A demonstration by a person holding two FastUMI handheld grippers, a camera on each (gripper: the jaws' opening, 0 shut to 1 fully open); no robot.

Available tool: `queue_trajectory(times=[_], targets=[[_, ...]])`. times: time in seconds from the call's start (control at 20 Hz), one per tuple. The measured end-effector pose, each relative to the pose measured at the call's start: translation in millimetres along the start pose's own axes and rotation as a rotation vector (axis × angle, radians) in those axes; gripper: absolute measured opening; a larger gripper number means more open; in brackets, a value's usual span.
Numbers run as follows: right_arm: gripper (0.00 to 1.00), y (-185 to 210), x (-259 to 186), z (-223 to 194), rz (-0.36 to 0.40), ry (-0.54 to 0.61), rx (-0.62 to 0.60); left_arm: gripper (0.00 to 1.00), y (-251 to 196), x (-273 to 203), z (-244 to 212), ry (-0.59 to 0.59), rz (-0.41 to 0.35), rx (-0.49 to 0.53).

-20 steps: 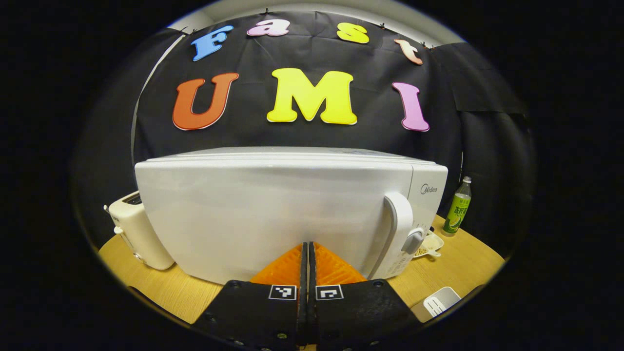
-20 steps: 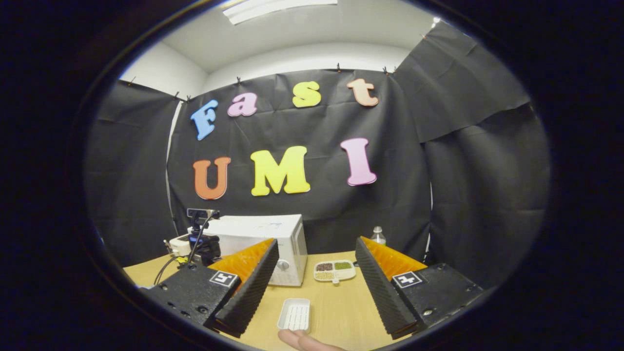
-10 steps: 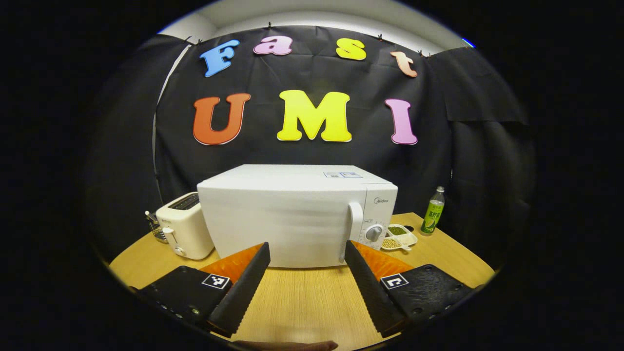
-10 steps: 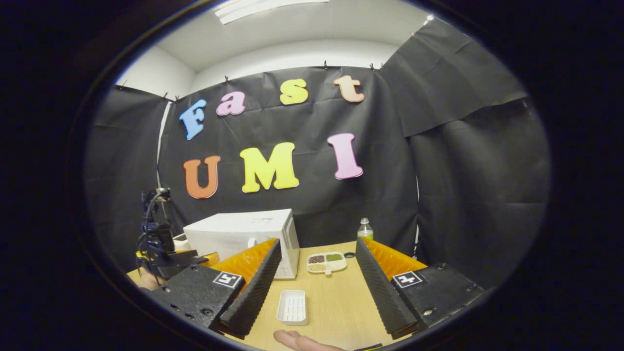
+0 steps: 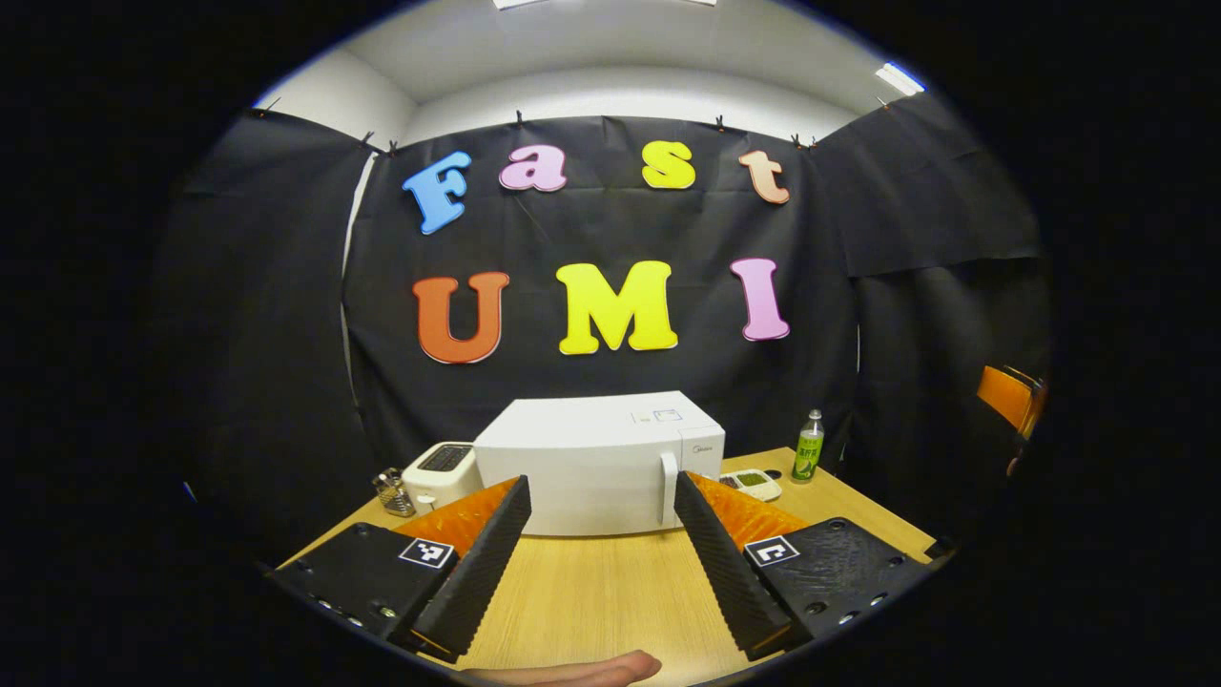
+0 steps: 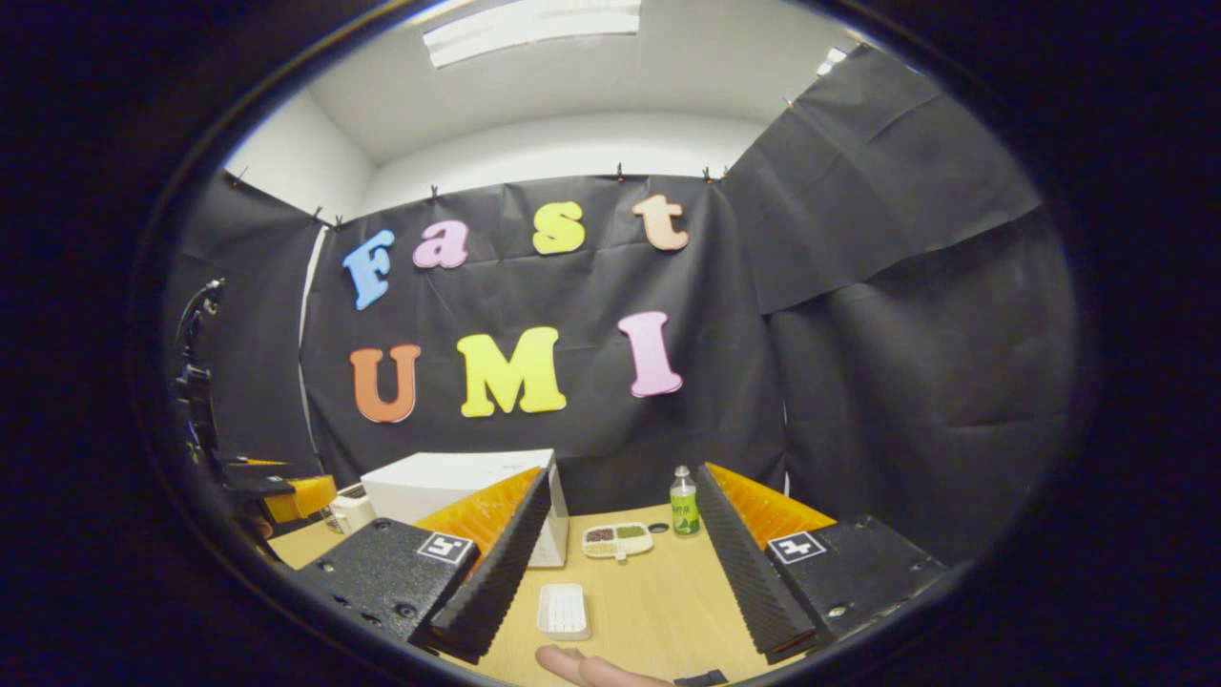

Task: Open the microwave oven with the left hand, put the food in, and close the microwave oven.

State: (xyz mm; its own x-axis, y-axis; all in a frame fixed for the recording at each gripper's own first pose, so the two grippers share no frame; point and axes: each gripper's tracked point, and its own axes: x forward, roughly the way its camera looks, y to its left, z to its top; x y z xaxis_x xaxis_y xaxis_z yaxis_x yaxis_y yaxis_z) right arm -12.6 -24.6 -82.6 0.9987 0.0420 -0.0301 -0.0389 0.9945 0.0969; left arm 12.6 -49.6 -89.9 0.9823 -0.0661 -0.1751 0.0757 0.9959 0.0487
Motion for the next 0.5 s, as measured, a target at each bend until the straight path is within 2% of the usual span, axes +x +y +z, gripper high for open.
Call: queue_trajectory(times=[0.1,0.2,0.25,0.35,0.5], targets=[[0.97,2,-14,14,0.001,-0.036,0.006,0.94,5,-26,14,-0.034,0.013,-0.024],[0.96,8,-26,25,0.011,-0.065,-0.013,0.94,2,-47,22,-0.067,-0.005,-0.062],[0.89,9,-31,31,0.009,-0.079,-0.033,0.95,1,-56,22,-0.074,-0.012,-0.069],[0.9,6,-39,40,-0.008,-0.108,-0.07,0.95,0,-72,20,-0.084,-0.027,-0.073],[0.9,5,-46,36,-0.027,-0.117,-0.073,0.95,11,-85,15,-0.099,0.007,-0.091]])
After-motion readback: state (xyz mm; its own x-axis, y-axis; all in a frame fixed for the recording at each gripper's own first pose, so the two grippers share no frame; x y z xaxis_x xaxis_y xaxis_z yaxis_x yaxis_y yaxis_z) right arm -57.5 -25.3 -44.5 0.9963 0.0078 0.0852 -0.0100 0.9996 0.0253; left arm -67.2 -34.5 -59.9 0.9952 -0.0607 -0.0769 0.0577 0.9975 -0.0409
